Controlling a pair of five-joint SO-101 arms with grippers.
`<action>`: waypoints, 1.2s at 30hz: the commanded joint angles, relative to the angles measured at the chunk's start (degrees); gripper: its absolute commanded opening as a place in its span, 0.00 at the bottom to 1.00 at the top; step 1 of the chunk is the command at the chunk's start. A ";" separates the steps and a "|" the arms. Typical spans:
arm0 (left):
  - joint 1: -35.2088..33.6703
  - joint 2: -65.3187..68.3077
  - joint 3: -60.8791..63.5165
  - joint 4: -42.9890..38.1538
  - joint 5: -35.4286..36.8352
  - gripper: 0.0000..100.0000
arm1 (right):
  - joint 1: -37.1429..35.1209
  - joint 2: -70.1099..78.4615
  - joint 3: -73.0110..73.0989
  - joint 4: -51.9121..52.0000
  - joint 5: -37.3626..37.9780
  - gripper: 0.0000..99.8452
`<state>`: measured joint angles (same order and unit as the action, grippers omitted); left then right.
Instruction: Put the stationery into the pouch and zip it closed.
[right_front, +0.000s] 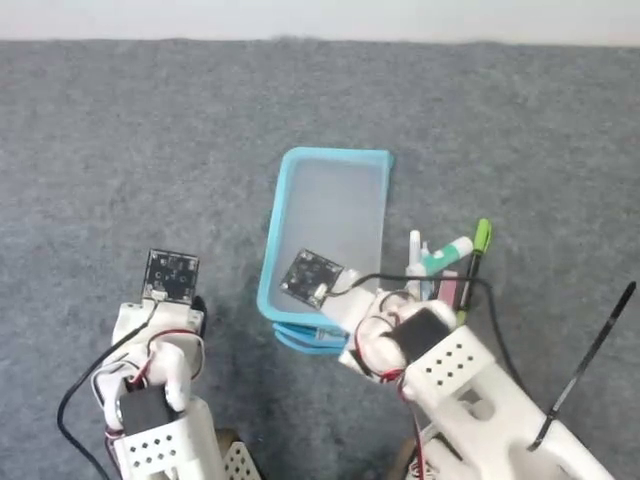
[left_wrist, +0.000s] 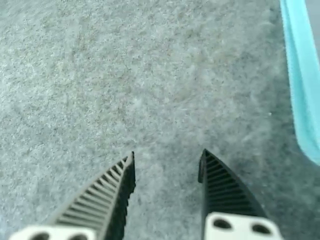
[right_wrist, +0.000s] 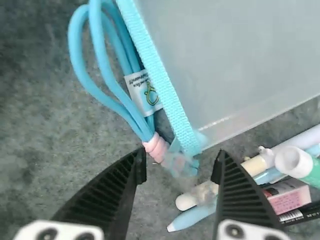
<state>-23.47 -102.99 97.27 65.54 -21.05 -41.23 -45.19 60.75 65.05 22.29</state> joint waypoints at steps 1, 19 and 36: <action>0.26 -1.23 -0.75 -1.58 0.44 0.20 | -0.92 0.84 -3.43 -1.80 -0.79 0.22; 0.26 -1.23 -0.75 -1.58 0.44 0.20 | 5.49 26.42 -16.35 -9.63 -0.35 0.22; 0.35 -1.23 -0.75 -1.67 0.35 0.20 | 10.68 13.76 -22.51 3.21 0.00 0.22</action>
<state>-23.30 -102.99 97.27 65.54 -21.05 -29.10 -21.98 39.56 63.82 22.11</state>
